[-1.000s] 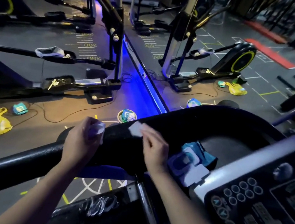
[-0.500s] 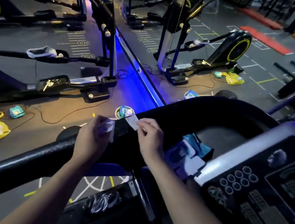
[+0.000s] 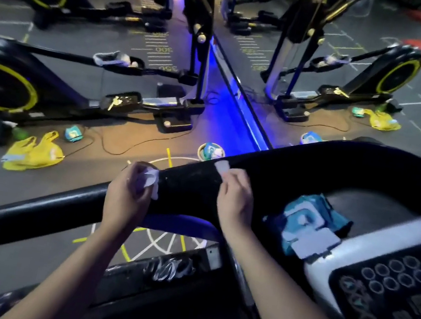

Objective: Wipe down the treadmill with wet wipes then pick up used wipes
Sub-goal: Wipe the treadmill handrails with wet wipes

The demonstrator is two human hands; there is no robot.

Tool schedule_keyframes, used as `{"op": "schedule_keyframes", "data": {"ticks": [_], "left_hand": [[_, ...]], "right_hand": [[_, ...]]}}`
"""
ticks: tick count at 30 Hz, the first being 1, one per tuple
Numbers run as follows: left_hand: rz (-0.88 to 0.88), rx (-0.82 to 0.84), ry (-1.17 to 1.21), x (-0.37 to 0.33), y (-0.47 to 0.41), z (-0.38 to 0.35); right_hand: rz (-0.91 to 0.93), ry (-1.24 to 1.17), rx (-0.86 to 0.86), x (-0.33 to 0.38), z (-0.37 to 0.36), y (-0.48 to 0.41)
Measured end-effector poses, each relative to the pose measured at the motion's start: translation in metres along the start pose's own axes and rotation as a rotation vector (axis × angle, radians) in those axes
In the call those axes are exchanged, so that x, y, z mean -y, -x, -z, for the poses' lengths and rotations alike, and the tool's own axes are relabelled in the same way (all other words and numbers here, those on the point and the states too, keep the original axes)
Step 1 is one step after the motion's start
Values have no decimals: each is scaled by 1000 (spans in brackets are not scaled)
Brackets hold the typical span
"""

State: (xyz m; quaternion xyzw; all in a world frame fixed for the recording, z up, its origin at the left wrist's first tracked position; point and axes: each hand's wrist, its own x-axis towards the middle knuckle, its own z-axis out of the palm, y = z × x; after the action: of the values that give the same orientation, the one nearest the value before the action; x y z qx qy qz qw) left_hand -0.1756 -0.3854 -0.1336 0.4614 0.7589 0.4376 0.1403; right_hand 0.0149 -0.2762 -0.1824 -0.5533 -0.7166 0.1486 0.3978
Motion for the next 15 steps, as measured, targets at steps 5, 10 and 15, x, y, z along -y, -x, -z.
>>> {"op": "schedule_keyframes", "data": {"ticks": [5,10,15], "left_hand": [[122,-78,-22,30,10,33],[129,-151,3,43,23,61],[186,-166,-29,56,33,74]], "right_hand": [[-3,-20,495,27,-37,58],[85,-179,226,20,-9,60],[-108,-11,-160,-2,26,3]]}}
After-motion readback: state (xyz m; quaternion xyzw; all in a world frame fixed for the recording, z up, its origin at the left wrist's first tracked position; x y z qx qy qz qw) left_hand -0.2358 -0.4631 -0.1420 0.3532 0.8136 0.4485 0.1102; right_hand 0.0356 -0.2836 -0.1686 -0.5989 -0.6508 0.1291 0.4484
